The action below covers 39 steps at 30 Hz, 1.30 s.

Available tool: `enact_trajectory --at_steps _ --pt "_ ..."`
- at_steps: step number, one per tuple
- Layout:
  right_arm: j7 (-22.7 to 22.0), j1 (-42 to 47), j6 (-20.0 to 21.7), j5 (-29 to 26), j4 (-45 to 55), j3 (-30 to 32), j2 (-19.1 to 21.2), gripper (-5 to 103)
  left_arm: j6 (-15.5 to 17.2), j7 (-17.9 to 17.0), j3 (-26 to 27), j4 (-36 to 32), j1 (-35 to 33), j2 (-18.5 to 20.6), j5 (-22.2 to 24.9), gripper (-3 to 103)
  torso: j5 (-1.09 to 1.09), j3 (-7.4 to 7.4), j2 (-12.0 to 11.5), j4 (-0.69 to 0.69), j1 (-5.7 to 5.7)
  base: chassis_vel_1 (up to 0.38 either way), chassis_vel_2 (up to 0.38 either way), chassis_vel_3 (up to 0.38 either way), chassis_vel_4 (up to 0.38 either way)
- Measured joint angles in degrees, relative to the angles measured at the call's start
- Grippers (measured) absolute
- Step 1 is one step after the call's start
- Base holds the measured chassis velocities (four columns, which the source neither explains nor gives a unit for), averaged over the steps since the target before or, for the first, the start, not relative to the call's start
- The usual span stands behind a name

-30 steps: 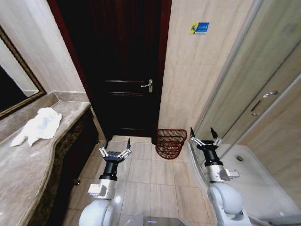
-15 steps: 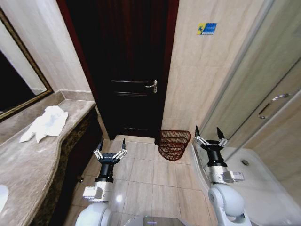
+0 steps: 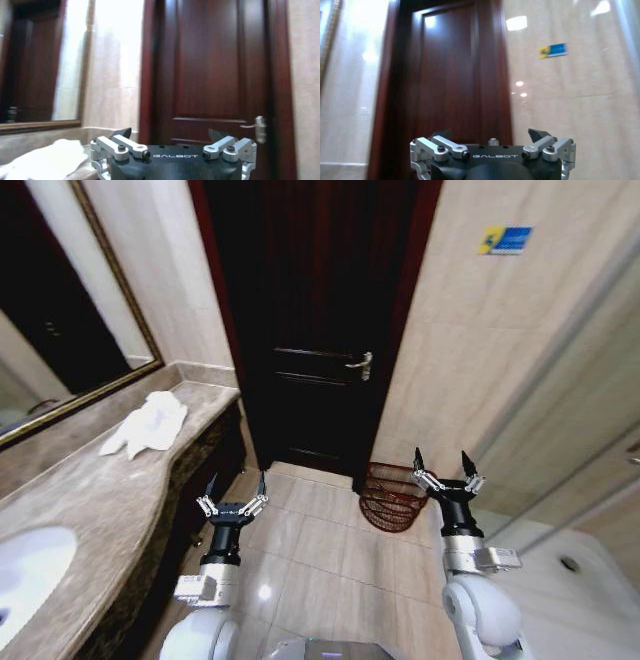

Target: Discard the used towel into the hamper.

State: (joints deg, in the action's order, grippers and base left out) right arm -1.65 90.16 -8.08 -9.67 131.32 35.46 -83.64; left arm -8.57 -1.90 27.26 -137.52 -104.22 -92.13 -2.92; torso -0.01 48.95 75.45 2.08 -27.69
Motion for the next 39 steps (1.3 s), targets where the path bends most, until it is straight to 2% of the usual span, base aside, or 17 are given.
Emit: enact_trajectory --at_steps 15,19,22,27,39 --pt "0.5 0.2 -1.7 0.1 -0.4 -0.4 -0.1 100 -0.1 -0.6 0.3 0.1 0.4 0.0 -0.5 100 0.00 0.00 0.0 -0.01 0.00 0.124 0.123 0.127 0.129" --pt "0.9 0.2 -1.4 0.2 -0.4 -0.4 -0.2 100 0.4 -2.3 0.8 0.8 0.8 0.0 -0.9 100 0.00 0.00 0.0 -0.01 0.00 0.137 0.136 0.141 0.132" --pt "1.7 0.2 -0.5 0.3 -0.3 -0.4 -0.4 100 1.2 -5.2 1.5 1.6 1.3 0.0 -1.3 100 0.01 0.00 0.0 0.02 0.00 0.113 0.099 0.108 0.116" --pt "2.5 0.4 0.0 0.2 -0.2 -0.4 -0.7 100 1.3 -5.4 1.2 1.7 1.2 0.0 -1.8 100 0.01 0.00 0.0 -0.03 0.00 0.034 0.037 0.023 0.028" --pt "3.9 1.2 -1.1 0.0 -0.5 -0.3 -0.8 100 2.1 -5.6 1.2 2.2 1.2 0.0 -2.2 100 0.01 -0.01 0.0 0.00 0.02 -0.046 0.052 0.045 -0.041"
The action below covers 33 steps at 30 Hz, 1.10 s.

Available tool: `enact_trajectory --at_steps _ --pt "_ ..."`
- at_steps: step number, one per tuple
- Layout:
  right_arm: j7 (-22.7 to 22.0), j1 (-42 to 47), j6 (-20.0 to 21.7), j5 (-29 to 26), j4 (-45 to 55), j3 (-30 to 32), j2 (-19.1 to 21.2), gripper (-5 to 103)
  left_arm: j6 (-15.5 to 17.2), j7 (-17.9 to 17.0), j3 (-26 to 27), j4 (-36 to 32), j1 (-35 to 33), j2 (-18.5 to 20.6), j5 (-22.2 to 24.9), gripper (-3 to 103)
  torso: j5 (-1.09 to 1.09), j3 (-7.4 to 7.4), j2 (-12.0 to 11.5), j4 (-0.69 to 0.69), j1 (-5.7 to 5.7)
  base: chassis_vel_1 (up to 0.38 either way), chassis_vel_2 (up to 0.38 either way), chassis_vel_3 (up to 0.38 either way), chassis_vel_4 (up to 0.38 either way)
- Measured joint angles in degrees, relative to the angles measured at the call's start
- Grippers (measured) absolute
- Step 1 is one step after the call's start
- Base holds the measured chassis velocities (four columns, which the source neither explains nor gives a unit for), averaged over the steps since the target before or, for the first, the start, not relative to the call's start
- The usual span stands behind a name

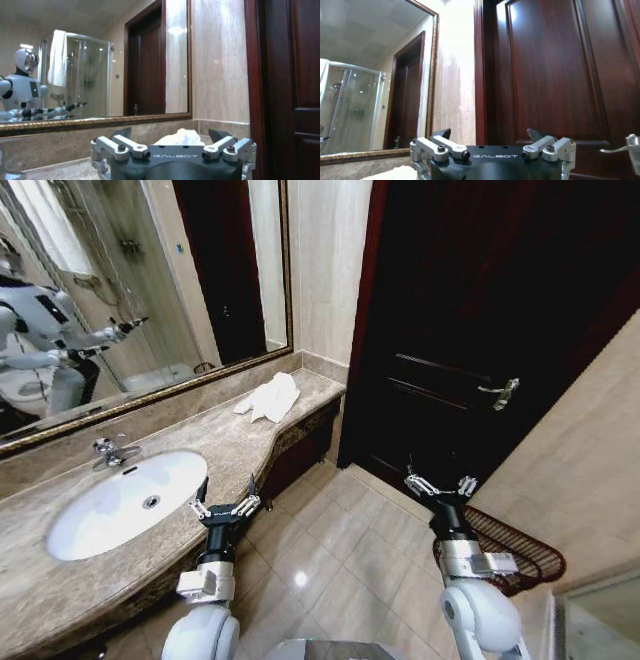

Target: Discard the used towel into the hamper.

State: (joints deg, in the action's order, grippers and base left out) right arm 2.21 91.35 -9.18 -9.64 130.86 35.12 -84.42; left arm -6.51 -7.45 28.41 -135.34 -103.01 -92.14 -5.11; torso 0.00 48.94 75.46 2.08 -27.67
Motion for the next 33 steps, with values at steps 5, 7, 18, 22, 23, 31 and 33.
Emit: enact_trajectory --at_steps 5,7,18,22,23,31,33 --pt "0.2 0.2 -0.1 0.0 -0.1 0.0 -0.1 100 0.1 0.0 0.0 0.1 0.1 0.0 0.0 100 -0.01 0.01 0.0 0.00 -0.02 -0.173 0.193 0.163 -0.179" --pt "0.3 0.4 -0.2 0.0 -0.1 0.0 -0.1 100 0.0 0.0 -0.1 0.5 0.1 0.0 -0.2 100 -0.02 0.02 0.0 -0.03 -0.03 -0.221 0.206 0.216 -0.225" --pt "0.6 0.6 -0.4 0.2 -0.1 -0.1 -0.5 100 0.1 -0.1 -0.1 0.6 0.2 0.0 -0.2 100 -0.04 0.02 0.0 -0.04 -0.03 -0.204 0.198 0.203 -0.202" --pt "0.8 0.5 -0.4 0.7 -0.2 -0.4 -0.5 100 0.4 -0.3 0.0 0.7 0.3 0.0 -0.1 100 0.00 0.01 0.0 0.01 -0.02 -0.157 0.193 0.177 -0.182" --pt "1.2 0.5 -1.0 1.2 -0.3 -0.5 -0.5 100 0.7 -0.4 0.0 0.8 0.4 0.0 0.0 100 -0.03 0.01 0.0 0.00 -0.02 -0.182 0.192 0.190 -0.163" --pt "5.8 -0.1 -5.6 3.3 -2.1 -0.1 0.2 100 5.4 -1.2 3.5 4.6 6.6 0.0 6.0 100 0.00 0.03 0.0 0.01 -0.07 -0.140 0.142 0.130 -0.113" --pt "6.2 -0.1 -6.2 3.3 -3.0 -0.3 0.7 100 8.2 -1.2 7.1 8.2 12.3 0.0 8.7 100 -0.03 0.02 0.0 -0.03 -0.04 -0.027 0.028 0.017 0.004"
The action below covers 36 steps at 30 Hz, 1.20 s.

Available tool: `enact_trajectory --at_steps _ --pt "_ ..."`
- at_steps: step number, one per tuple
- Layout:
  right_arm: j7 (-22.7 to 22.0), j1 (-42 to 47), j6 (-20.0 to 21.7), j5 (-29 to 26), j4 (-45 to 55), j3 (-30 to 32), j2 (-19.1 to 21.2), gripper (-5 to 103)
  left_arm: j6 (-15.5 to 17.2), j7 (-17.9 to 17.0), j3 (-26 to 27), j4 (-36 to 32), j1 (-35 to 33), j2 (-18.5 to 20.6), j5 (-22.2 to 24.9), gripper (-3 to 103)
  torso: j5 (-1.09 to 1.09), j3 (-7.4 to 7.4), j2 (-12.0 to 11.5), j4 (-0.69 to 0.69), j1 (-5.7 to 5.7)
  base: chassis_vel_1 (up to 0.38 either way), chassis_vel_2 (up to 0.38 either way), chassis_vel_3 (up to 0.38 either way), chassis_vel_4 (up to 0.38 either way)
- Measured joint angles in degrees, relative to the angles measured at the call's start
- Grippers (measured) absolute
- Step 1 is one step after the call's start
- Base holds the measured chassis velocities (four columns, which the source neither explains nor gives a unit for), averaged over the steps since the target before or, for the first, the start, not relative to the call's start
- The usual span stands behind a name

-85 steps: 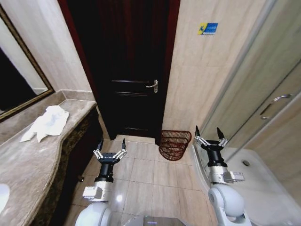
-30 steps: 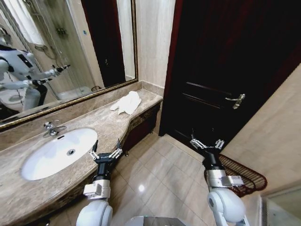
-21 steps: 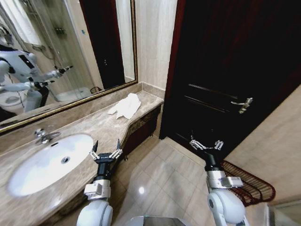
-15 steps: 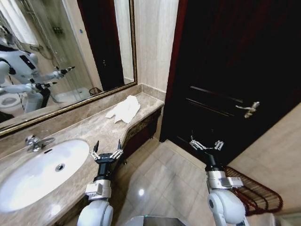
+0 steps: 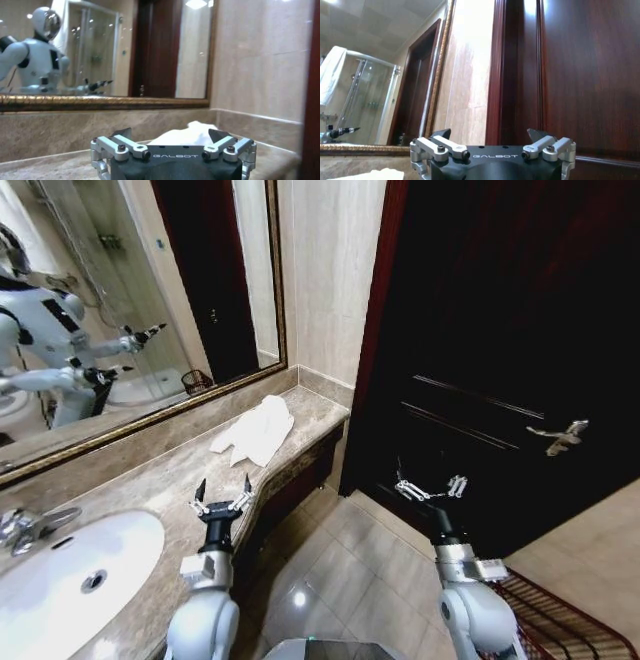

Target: Discard the used towel into the hamper.

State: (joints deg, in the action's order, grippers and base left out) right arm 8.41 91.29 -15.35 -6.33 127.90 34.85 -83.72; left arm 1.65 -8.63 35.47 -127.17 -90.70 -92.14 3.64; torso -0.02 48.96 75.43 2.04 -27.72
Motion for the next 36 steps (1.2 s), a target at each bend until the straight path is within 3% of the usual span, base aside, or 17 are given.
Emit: enact_trajectory --at_steps 2,5,13,20,21,28,30,36 --pt "0.0 0.0 0.0 0.0 -0.1 -0.1 0.2 100 0.5 0.0 0.7 0.8 1.3 0.0 0.4 100 0.00 0.00 0.0 0.01 0.01 0.000 0.000 0.000 0.000" --pt "0.1 0.5 0.4 0.0 -0.1 -0.1 1.2 100 4.6 0.4 2.6 4.5 8.0 0.0 2.5 100 0.02 -0.02 0.0 0.03 0.06 0.039 -0.008 -0.024 0.014" --pt "-0.7 0.8 2.0 0.0 0.2 0.4 2.6 100 9.5 0.4 2.4 12.6 18.9 0.0 3.5 100 0.02 -0.01 0.0 0.03 0.03 0.015 -0.006 -0.011 0.006" --pt "-1.2 1.2 2.0 0.5 -0.5 0.5 2.6 100 10.4 -0.7 1.8 20.6 27.7 0.1 3.1 100 0.05 0.00 0.0 0.02 0.02 0.000 0.000 0.000 0.000" --pt "-1.7 1.5 2.0 0.6 -1.1 0.9 2.9 100 10.8 -1.4 1.8 25.3 32.2 0.1 2.4 100 0.04 -0.01 0.0 0.02 0.02 0.000 0.000 0.000 0.000" --pt "-2.7 1.6 2.1 0.8 -1.7 1.2 3.5 100 11.9 -3.2 0.7 35.9 41.2 0.0 3.5 100 0.02 0.00 0.0 0.02 0.02 0.000 0.000 0.000 0.000" --pt "-3.1 1.5 2.2 1.1 -2.0 1.1 3.3 100 12.3 -5.1 -0.5 40.6 45.2 0.0 4.9 100 0.01 0.00 0.0 0.03 0.02 0.000 0.000 0.000 0.000" --pt "-3.6 1.6 2.0 1.4 -2.5 1.2 2.4 100 14.8 -8.5 -1.8 45.9 50.3 0.9 5.7 100 0.02 0.00 0.0 0.02 0.02 0.000 0.000 0.000 0.000"
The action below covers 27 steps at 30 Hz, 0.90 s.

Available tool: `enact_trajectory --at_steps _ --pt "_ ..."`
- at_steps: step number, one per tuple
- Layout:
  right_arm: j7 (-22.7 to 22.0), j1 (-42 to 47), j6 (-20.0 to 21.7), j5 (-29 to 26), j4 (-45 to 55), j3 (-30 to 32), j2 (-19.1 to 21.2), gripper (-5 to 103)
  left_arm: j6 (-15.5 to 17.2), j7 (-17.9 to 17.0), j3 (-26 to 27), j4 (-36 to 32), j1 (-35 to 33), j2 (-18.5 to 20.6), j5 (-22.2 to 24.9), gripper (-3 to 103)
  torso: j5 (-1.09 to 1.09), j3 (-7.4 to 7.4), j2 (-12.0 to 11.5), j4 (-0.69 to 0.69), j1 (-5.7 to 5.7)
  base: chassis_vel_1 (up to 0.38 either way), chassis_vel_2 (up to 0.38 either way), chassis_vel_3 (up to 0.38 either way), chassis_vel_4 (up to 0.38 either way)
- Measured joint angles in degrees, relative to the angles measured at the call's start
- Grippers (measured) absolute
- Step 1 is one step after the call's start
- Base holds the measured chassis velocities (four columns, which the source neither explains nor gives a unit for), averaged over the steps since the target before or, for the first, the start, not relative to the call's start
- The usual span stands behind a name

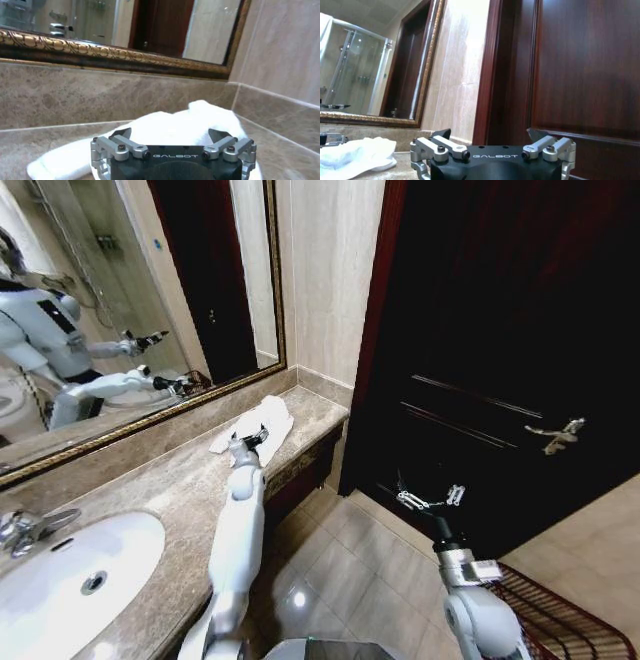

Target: Discard the used towel into the hamper.

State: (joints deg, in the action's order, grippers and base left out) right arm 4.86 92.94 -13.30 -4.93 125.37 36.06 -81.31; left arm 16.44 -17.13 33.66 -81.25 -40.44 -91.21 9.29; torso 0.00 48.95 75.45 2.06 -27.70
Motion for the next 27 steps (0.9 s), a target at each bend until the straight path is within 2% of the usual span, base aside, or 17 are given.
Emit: enact_trajectory --at_steps 7,9,11,13,15,17,18,20,24,27 --pt "-0.5 0.0 -0.2 0.1 -0.4 0.2 -0.9 100 1.1 -0.4 0.0 2.8 0.7 2.8 0.5 100 0.00 -0.01 0.0 0.02 0.01 0.000 0.000 0.000 0.000" --pt "-0.6 -0.1 -0.2 0.1 -0.4 0.2 -1.2 100 2.1 1.4 -0.1 3.3 -0.1 4.1 3.1 102 -0.02 -0.01 0.0 0.02 0.00 0.000 0.000 0.000 0.000" --pt "-0.6 -0.1 -0.2 0.1 -0.5 0.2 -1.3 100 2.4 2.2 -0.4 3.3 -0.5 4.7 4.1 100 0.00 -0.01 0.0 0.01 0.01 0.000 0.000 0.000 0.000" --pt "-0.6 -0.1 -0.5 0.1 -0.5 0.2 -1.8 100 2.7 4.3 -1.1 2.6 -2.1 7.3 6.9 93 -0.02 -0.01 0.0 0.01 0.01 0.000 0.000 0.000 0.000" --pt "-0.6 0.1 -0.8 0.2 -0.8 0.1 -2.1 100 2.7 4.5 -1.5 2.4 -3.0 9.0 8.6 85 0.00 -0.01 0.0 0.02 0.01 0.000 0.000 0.000 0.000" --pt "-0.5 0.1 -1.0 0.3 -0.9 0.1 -2.3 100 2.7 4.6 -1.6 2.3 -3.4 9.7 9.3 85 -0.01 -0.01 0.0 0.02 0.01 0.000 0.000 0.000 0.000" --pt "-0.4 0.2 -1.2 0.4 -1.0 -0.1 -2.5 100 2.7 4.6 -1.7 1.9 -3.8 10.5 10.2 81 -0.02 -0.01 0.0 0.02 0.01 0.000 0.000 0.000 0.000" --pt "-0.2 0.2 -1.3 0.5 -1.0 -0.4 -2.7 100 2.7 4.8 -1.7 0.9 -4.5 11.2 11.3 73 0.00 -0.01 0.0 0.02 0.01 0.000 0.000 0.000 0.000" --pt "0.0 0.2 -1.5 0.8 -1.2 -0.6 -2.9 100 2.6 5.4 -1.8 0.1 -5.3 11.8 11.7 65 -0.01 -0.01 0.0 0.01 0.01 0.000 0.000 0.000 0.000" --pt "0.0 0.2 -1.5 0.9 -1.1 -0.7 -2.9 100 2.3 6.3 -2.0 -0.3 -5.9 12.0 11.7 54 -0.01 -0.01 0.0 0.01 0.01 0.000 0.000 0.000 0.000"
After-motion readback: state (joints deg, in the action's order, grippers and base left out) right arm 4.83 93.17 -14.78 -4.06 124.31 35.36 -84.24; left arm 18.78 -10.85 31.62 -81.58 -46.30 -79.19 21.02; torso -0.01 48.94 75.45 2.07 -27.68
